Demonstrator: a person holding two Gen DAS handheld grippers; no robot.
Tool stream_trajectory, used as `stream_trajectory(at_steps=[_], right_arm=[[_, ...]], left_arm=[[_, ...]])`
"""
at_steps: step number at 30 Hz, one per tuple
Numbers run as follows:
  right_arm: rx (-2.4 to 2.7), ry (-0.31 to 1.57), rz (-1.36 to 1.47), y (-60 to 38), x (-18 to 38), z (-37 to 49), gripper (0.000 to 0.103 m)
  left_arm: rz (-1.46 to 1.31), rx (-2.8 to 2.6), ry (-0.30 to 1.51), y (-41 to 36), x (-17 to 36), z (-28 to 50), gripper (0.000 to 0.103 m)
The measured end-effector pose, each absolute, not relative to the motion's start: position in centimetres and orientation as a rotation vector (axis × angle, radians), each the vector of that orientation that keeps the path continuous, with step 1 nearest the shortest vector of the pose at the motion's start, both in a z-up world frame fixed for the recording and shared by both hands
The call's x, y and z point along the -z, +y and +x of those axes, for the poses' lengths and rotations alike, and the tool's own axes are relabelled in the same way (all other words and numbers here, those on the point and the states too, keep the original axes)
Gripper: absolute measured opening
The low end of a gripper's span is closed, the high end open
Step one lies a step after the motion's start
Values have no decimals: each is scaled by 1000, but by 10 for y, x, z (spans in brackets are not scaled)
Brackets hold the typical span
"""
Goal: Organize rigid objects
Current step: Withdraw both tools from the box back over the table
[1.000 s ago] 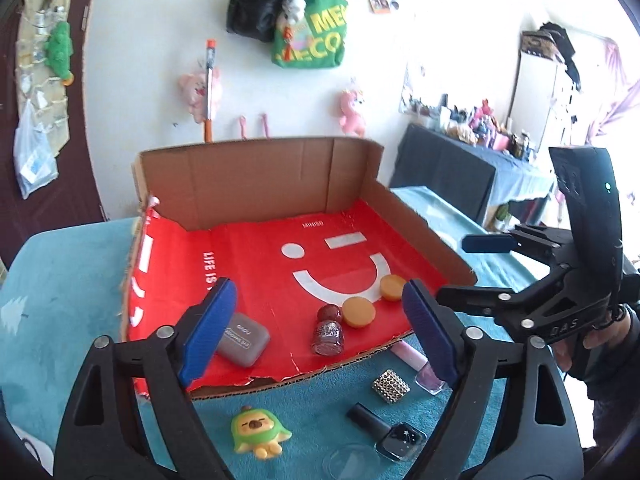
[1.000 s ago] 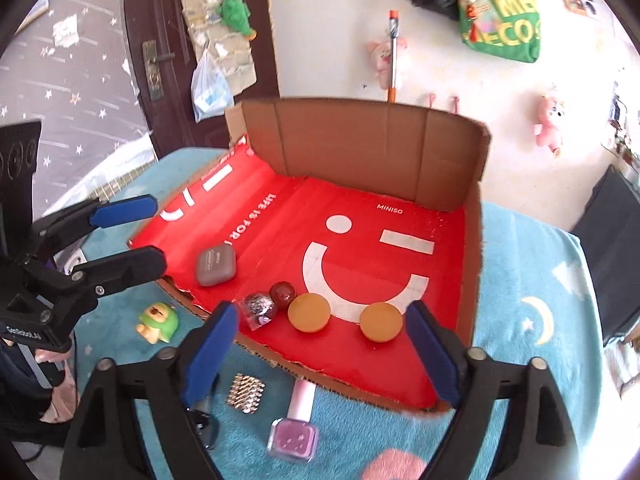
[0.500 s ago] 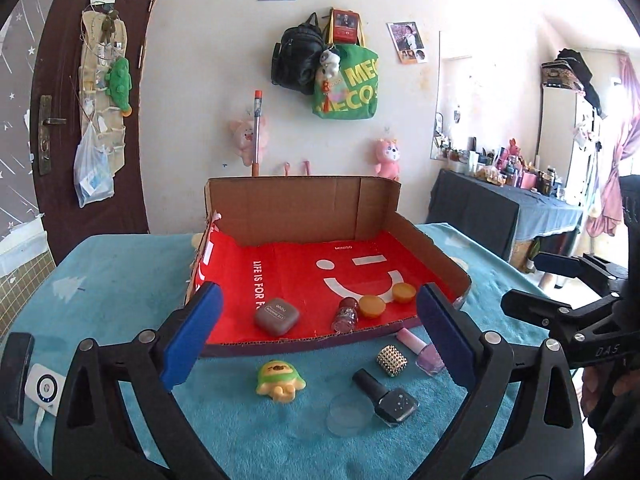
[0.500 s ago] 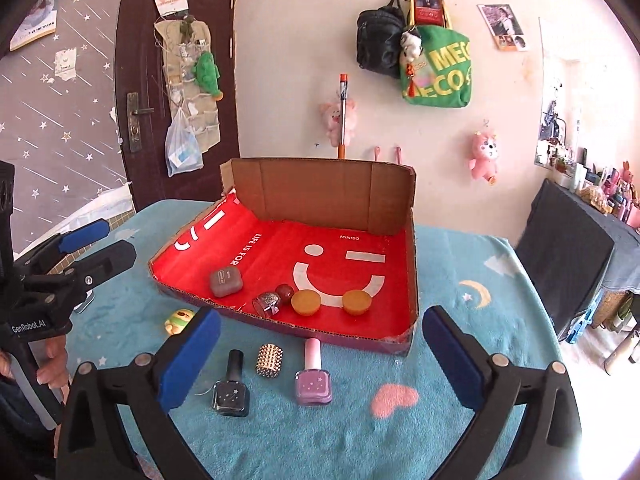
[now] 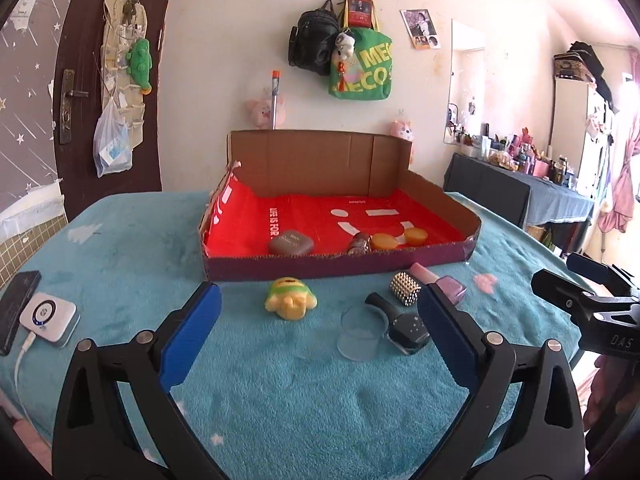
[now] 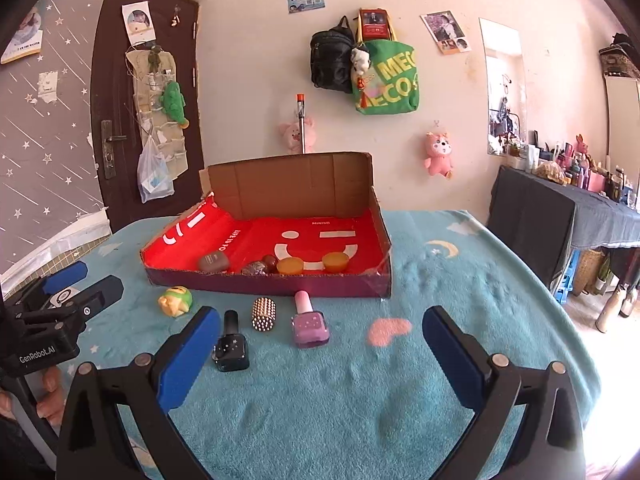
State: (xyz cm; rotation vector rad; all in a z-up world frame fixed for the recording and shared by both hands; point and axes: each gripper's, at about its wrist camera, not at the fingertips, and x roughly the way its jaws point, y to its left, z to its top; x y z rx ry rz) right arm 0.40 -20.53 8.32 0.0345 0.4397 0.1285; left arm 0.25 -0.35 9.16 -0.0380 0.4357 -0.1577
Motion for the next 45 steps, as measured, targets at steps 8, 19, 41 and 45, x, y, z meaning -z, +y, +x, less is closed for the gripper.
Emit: stream_trajectory(at_steps=[8,19,41,45], right_arm=[[-97,466,39,-205,-43,1,103],[-85,474,57,-197,-11,1,103],[-79,520,58,-198,-13,29,103],[-81,533,55,-198,-20,41,103]], left_arm=[[-53,128,474,0,-61,-1,100],[-40,108,508,-5,-40,2,100],[-35,113,589,6,-48,36,100],[-65,106,614,14,-52,51,100]])
